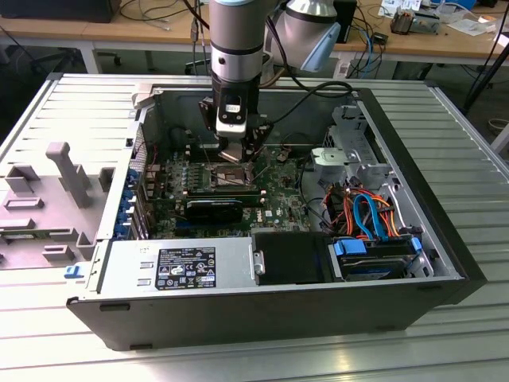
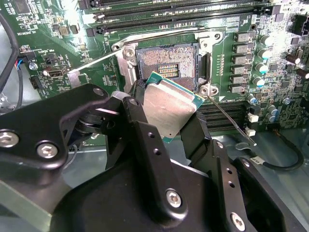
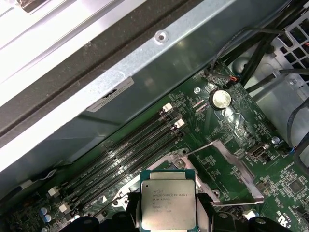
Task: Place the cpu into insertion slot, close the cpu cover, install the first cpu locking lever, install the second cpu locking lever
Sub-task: 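Place the cpu into insertion slot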
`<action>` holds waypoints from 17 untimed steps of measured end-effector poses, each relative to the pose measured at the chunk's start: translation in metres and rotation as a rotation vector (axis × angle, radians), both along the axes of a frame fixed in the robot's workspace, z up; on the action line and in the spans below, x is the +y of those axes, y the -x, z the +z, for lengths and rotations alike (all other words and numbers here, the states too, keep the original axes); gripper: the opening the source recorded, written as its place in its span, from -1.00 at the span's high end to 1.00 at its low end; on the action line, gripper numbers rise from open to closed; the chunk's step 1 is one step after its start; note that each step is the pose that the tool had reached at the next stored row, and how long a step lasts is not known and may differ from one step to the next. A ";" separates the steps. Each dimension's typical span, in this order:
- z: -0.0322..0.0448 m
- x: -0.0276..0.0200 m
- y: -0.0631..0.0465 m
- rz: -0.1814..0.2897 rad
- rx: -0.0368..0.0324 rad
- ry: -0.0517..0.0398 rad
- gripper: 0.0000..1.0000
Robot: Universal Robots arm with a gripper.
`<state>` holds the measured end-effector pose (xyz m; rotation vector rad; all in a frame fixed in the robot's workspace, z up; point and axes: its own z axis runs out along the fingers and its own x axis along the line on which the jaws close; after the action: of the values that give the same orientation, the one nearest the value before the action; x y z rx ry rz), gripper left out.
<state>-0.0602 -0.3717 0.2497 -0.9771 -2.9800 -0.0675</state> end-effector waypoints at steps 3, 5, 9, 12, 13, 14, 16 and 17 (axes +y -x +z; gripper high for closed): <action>0.0000 0.0000 0.000 -0.003 0.0000 0.0001 -0.09; -0.0001 0.0000 0.000 -0.004 0.0000 0.0000 -0.09; -0.0002 0.0000 0.000 -0.008 0.0000 0.0000 -0.09; -0.0003 0.0000 0.000 -0.010 0.0000 0.0000 -0.09; -0.0003 0.0000 0.000 -0.011 0.0000 0.0000 -0.09; -0.0004 0.0000 0.000 -0.013 0.0000 0.0001 -0.09; -0.0005 0.0000 0.000 -0.015 0.0000 0.0000 -0.09; -0.0005 0.0000 0.000 -0.015 0.0000 0.0000 -0.09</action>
<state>-0.0602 -0.3717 0.2492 -0.9998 -2.9728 -0.0675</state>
